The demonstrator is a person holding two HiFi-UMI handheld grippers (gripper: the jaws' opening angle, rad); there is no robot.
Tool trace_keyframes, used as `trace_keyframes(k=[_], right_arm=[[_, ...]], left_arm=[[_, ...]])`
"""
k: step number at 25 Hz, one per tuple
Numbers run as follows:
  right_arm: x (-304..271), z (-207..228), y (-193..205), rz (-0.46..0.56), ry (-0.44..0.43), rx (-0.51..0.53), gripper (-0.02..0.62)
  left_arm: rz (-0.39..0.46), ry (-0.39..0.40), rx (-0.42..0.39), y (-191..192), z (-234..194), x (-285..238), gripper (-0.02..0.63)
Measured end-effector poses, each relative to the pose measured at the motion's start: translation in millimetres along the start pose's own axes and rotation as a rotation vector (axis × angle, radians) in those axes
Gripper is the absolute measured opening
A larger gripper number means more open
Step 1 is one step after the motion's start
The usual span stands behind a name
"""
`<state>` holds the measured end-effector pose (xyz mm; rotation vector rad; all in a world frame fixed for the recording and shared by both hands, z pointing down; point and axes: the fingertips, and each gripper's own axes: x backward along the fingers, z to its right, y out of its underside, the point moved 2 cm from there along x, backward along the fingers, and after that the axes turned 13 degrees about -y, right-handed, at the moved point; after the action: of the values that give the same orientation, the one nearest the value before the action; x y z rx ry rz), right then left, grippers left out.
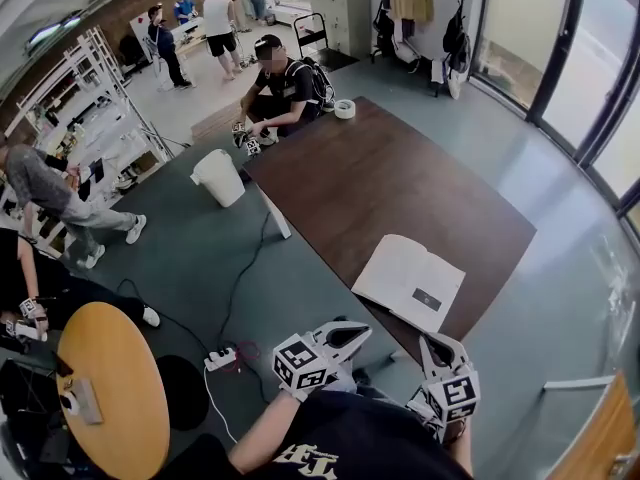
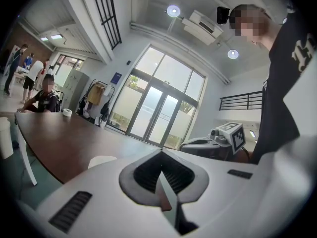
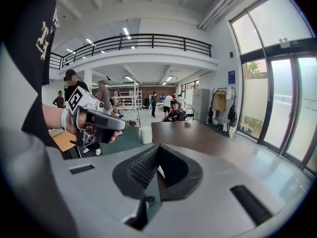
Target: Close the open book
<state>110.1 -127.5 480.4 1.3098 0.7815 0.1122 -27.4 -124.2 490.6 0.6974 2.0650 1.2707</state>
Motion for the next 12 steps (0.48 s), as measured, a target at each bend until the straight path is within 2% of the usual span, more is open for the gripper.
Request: trace_keyframes(k=[5, 12], right_arm=[[2.2, 1.4, 16.3, 0.032, 0.023, -0.015, -0.014], [6.6, -4.1, 27.1, 0.004, 0.038, -0.048, -0.013]], left_arm=[[-0.003, 0.014, 0.016, 5.4, -6.7, -3.9, 0.006], [-0.013, 0.025, 0.051, 13.2, -16.6, -7.8, 0.006]])
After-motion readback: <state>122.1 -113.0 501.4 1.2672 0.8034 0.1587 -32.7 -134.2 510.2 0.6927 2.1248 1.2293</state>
